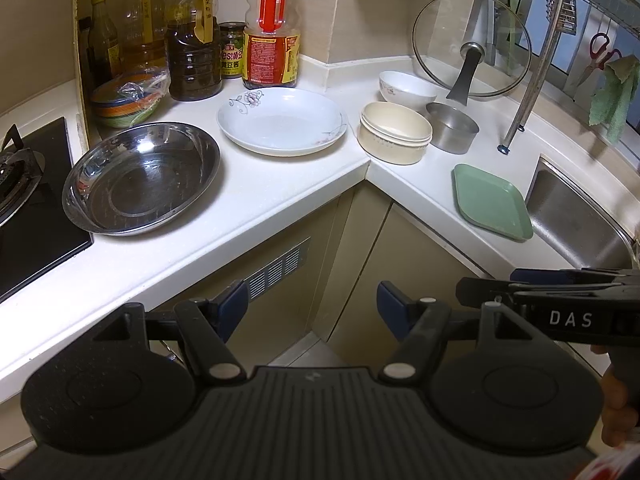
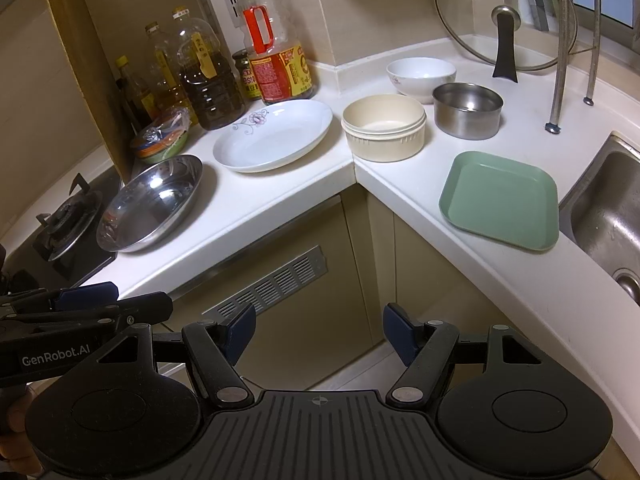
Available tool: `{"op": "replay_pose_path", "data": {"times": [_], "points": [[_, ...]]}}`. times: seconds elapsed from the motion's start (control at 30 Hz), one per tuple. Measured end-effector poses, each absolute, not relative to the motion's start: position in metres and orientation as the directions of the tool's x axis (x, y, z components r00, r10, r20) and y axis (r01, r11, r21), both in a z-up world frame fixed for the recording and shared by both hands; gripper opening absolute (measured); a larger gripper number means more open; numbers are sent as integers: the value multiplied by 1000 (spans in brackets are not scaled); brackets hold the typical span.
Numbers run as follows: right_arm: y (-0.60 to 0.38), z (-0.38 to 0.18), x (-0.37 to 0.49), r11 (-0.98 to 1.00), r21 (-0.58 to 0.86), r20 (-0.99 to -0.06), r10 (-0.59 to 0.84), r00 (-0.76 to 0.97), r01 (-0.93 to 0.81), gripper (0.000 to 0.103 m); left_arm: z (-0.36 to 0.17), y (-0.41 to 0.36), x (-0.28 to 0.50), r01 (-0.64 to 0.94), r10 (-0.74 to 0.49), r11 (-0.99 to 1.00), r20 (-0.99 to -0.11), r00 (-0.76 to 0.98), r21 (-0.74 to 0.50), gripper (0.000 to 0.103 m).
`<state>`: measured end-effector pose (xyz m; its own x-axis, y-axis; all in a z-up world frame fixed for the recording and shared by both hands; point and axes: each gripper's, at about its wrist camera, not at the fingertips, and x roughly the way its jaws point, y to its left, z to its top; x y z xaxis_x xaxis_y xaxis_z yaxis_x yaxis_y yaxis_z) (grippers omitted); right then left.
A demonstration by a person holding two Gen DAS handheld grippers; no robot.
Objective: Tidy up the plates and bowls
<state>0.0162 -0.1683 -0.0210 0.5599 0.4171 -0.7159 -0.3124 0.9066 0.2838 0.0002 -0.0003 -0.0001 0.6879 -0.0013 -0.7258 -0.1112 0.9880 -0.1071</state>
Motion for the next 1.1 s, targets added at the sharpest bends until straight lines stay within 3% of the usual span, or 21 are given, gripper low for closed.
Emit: {"op": "replay_pose_path", "data": {"times": [1.1], "points": [[-170,-22,32,907,282,-720,415,557,-312,71,0,0,0,-111,-2,988,-728,685,-107,69]]}}
